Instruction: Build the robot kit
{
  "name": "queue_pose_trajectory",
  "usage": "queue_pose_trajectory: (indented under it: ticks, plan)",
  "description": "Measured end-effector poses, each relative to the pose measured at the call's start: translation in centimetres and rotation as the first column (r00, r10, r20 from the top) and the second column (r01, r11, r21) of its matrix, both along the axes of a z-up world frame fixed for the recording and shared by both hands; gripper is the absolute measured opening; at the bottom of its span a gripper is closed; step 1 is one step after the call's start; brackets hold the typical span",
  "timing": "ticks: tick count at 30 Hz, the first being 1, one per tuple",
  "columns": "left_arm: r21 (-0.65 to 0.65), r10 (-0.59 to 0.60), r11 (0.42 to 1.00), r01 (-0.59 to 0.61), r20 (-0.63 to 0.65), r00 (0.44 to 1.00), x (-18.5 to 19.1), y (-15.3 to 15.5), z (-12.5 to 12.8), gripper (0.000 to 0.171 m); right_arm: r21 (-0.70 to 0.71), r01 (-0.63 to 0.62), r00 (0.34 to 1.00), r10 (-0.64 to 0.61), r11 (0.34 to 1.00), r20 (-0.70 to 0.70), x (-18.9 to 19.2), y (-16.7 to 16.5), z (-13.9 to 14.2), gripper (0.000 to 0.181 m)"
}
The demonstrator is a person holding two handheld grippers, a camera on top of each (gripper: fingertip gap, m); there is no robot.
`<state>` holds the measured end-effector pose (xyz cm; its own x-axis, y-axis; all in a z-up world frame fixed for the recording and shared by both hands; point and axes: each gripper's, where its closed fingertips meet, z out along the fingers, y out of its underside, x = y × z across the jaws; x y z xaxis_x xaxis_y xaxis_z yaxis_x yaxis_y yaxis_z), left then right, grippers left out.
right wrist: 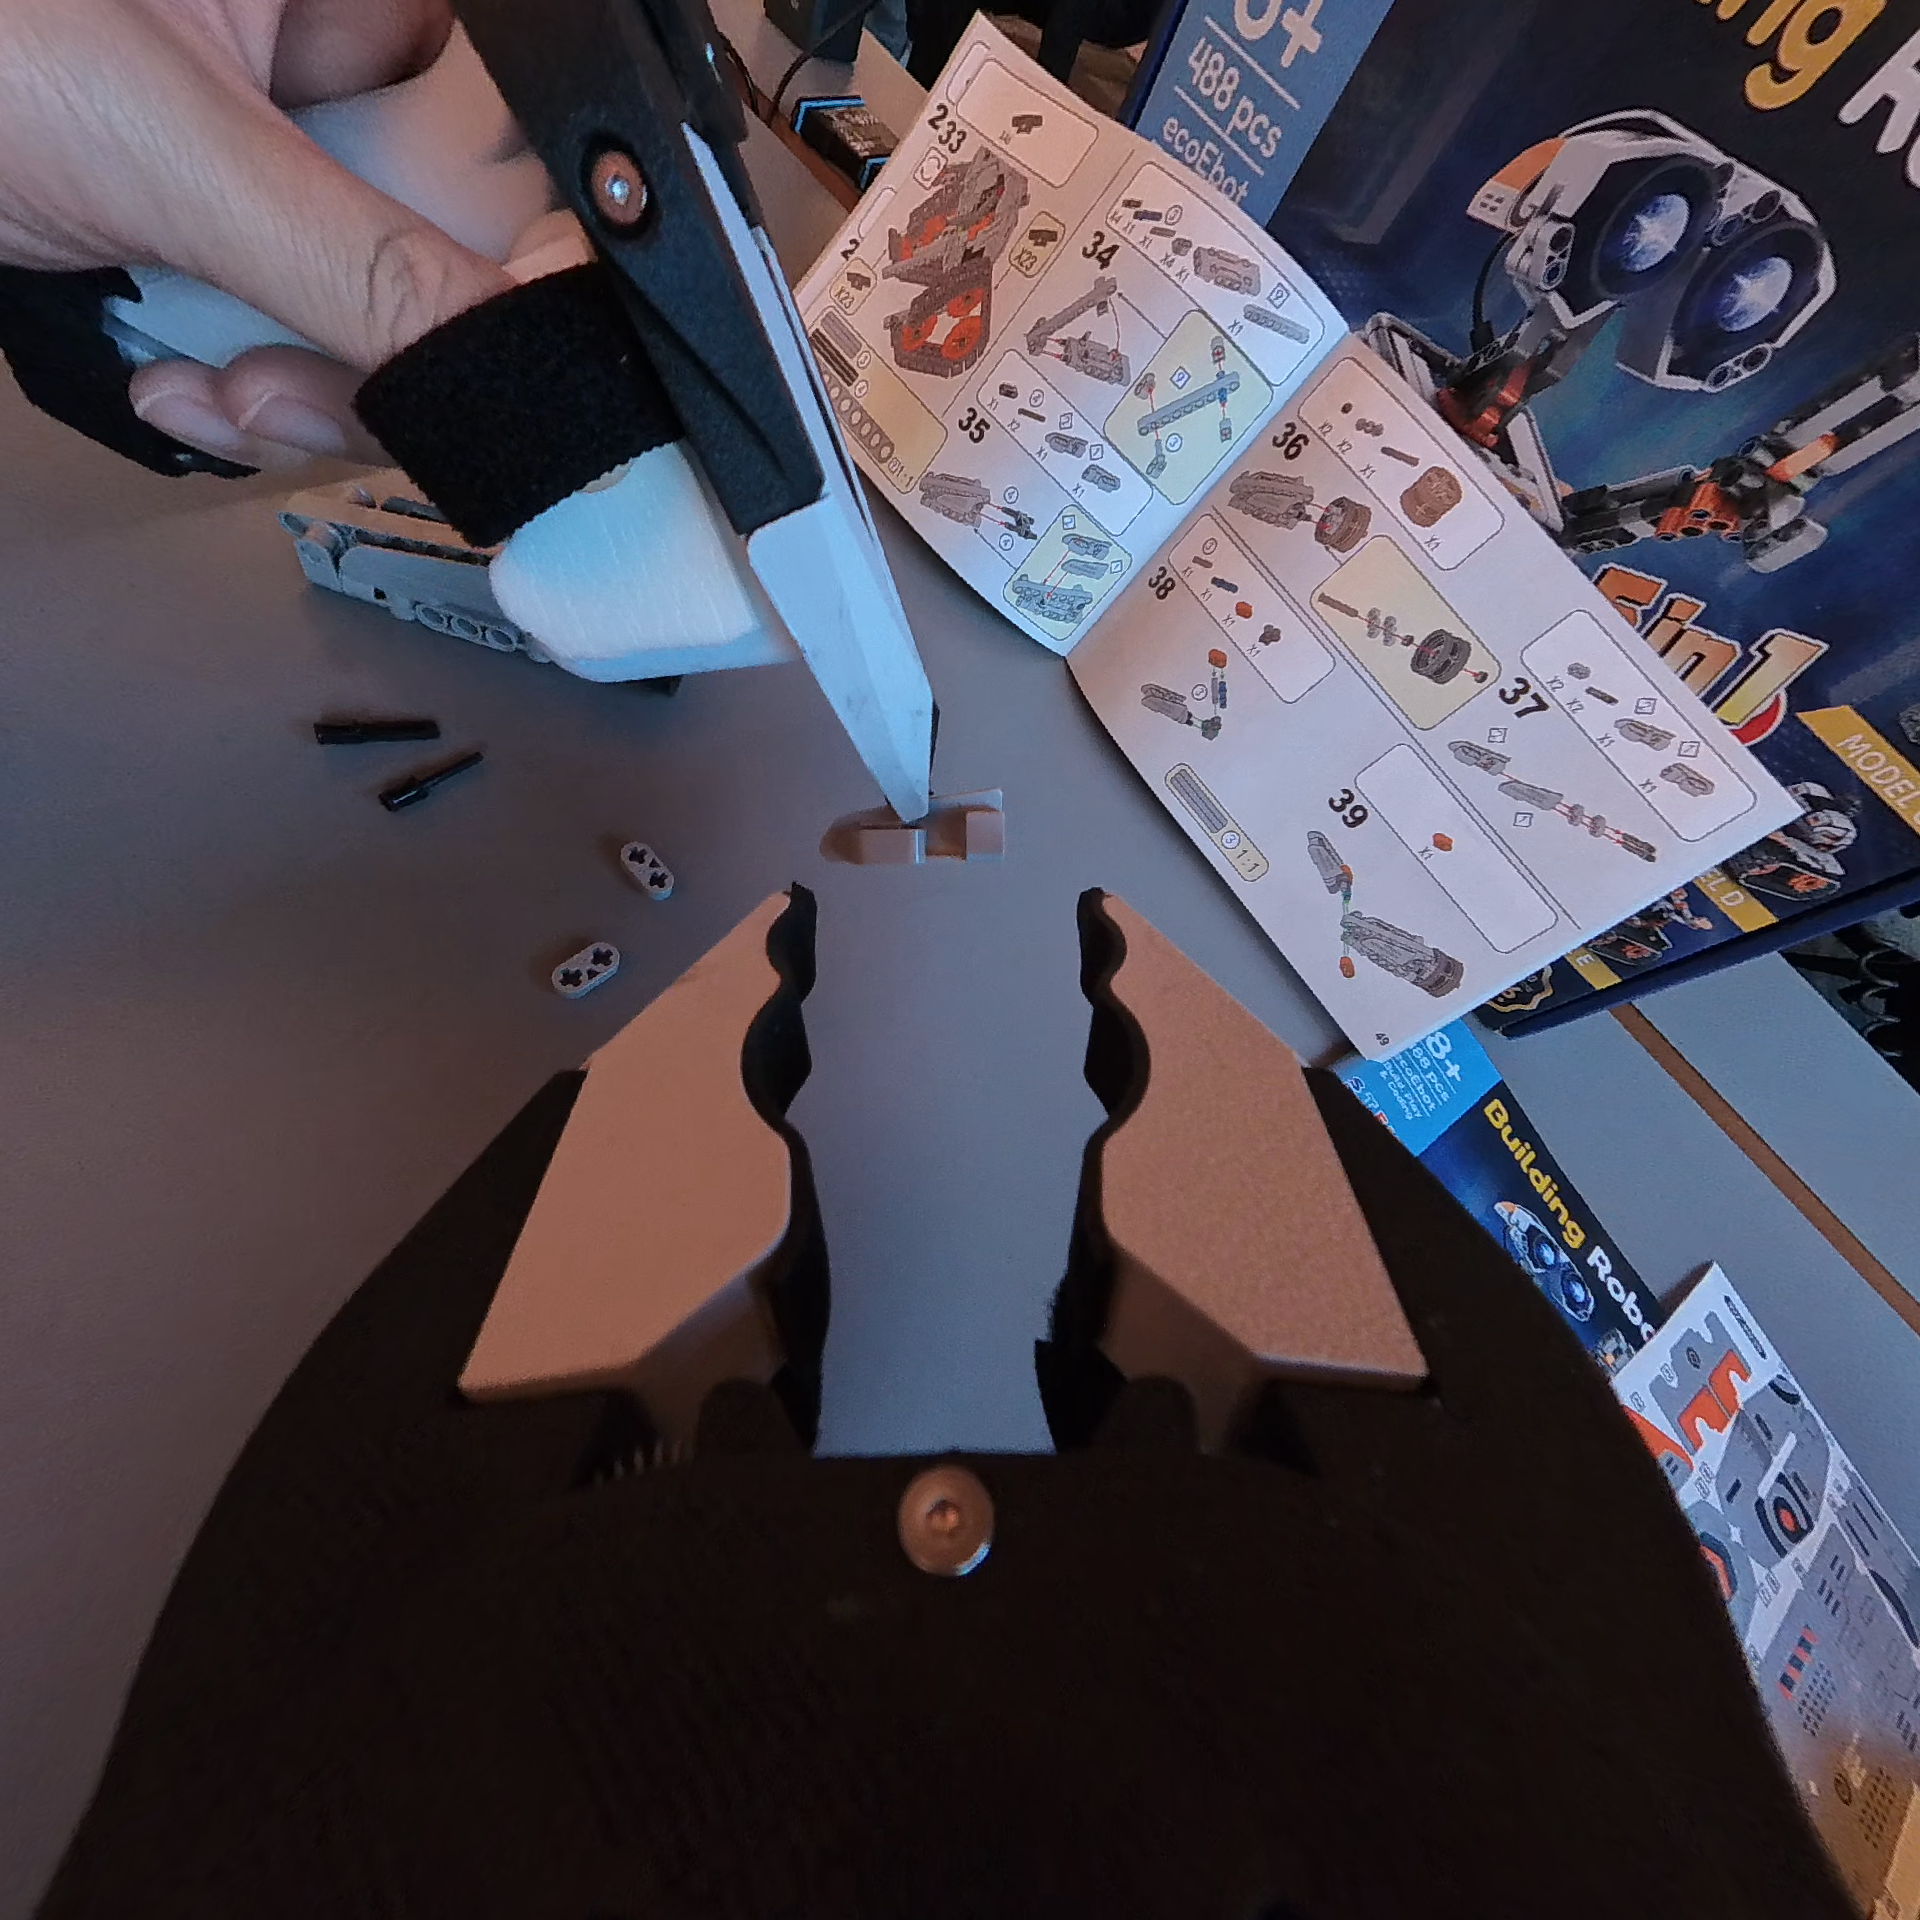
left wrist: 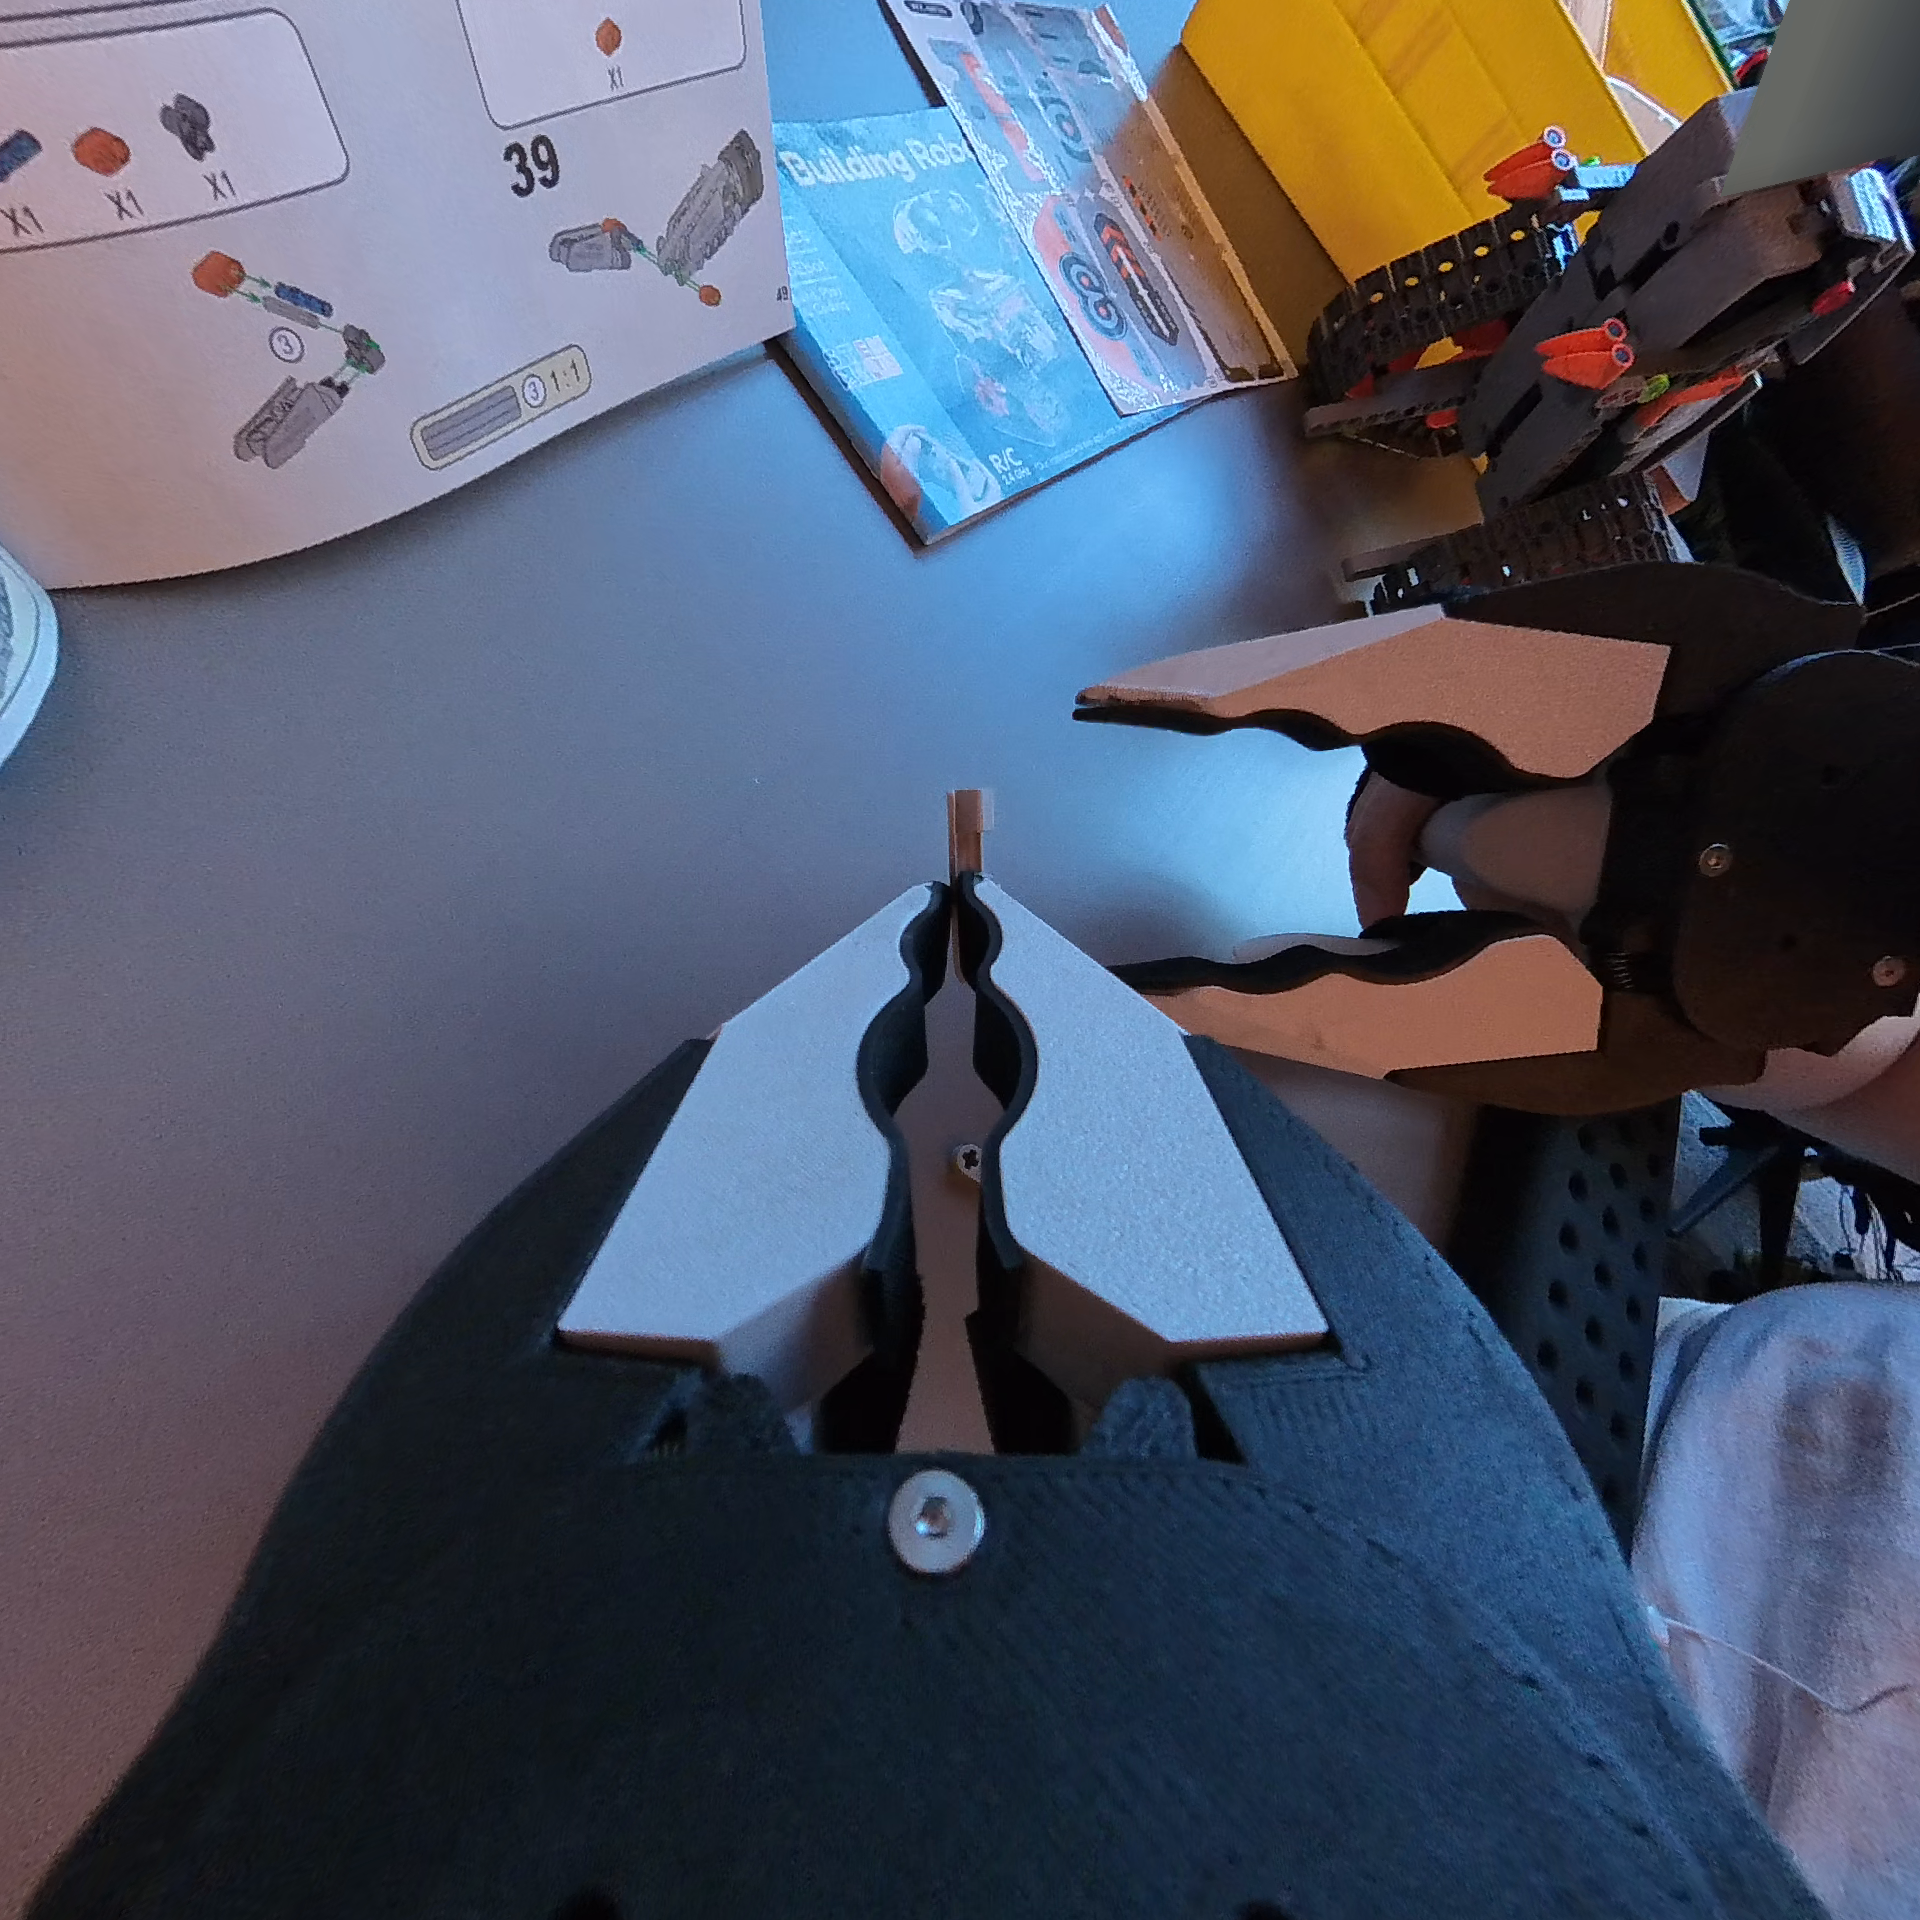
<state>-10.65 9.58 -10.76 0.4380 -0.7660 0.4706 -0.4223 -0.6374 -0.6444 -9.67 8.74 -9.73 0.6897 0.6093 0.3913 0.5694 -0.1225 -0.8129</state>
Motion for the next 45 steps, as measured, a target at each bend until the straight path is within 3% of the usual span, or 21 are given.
queue_pose_trajectory:
  ticks: [24,30,37,45]
  plan:
    - [0.017,-0.017,1.000,0.017,-0.002,1.000,0.0,-0.2,0.5,0.000,0.001,-0.008,1.000,0.008,1.000,0.016,-0.1,-0.2,-0.2,0.050]
    - [0.054,-0.050,0.997,0.052,-0.035,0.998,-0.4,-0.3,0.8,0.000,-0.017,-0.023,1.000,0.022,1.000,-0.007,-0.2,-0.3,-0.1,0.050]
    - [0.033,-0.107,0.993,0.115,-0.195,0.975,-3.0,-1.2,0.0,0.000,-0.034,-0.051,0.996,0.048,0.998,-0.077,0.3,-0.2,0.8,0.051]
    - [-0.006,-0.121,0.992,0.123,-0.207,0.971,-3.1,-1.8,-0.4,0.000,-0.046,-0.071,0.995,0.068,0.996,-0.068,-0.1,-0.3,0.2,0.051]
